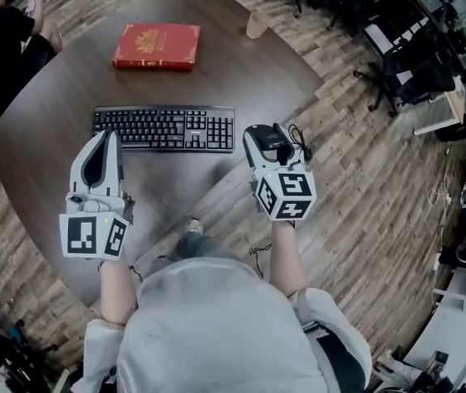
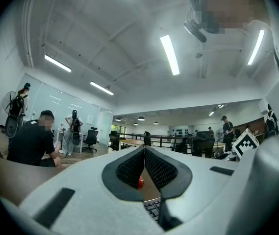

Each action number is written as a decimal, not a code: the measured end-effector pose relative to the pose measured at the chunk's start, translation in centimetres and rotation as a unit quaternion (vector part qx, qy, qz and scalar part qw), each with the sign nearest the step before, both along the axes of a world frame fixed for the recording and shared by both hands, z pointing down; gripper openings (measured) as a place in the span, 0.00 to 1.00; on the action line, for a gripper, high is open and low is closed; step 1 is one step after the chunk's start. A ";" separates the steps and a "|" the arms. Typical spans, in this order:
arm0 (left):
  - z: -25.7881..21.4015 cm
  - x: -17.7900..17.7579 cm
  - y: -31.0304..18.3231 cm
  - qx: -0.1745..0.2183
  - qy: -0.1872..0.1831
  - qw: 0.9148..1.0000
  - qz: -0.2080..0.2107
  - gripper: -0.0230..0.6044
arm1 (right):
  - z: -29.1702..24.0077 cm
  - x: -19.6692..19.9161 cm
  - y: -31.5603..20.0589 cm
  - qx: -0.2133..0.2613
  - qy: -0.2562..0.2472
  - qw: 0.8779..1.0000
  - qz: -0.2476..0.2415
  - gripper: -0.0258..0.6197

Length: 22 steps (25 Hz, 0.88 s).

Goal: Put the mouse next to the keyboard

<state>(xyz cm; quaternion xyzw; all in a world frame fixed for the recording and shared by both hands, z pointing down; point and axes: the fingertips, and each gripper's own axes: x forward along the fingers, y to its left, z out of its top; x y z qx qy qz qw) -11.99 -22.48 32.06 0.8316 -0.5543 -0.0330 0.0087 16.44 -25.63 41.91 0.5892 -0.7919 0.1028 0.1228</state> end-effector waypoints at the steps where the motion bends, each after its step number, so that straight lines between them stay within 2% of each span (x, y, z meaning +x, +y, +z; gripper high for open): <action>1: 0.1 0.2 -0.2 -0.002 -0.001 1.000 0.000 0.05 | 0.6 0.3 -0.2 -0.009 0.003 1.000 0.000 0.43; 11: 1.4 0.8 -1.2 -0.019 -0.010 1.000 -0.009 0.05 | 7.7 1.9 -1.8 -0.097 0.018 0.995 -0.003 0.43; 22: 2.5 0.3 -1.4 -0.031 -0.017 0.999 -0.034 0.05 | 14.7 2.9 -3.3 -0.206 0.028 0.978 -0.007 0.43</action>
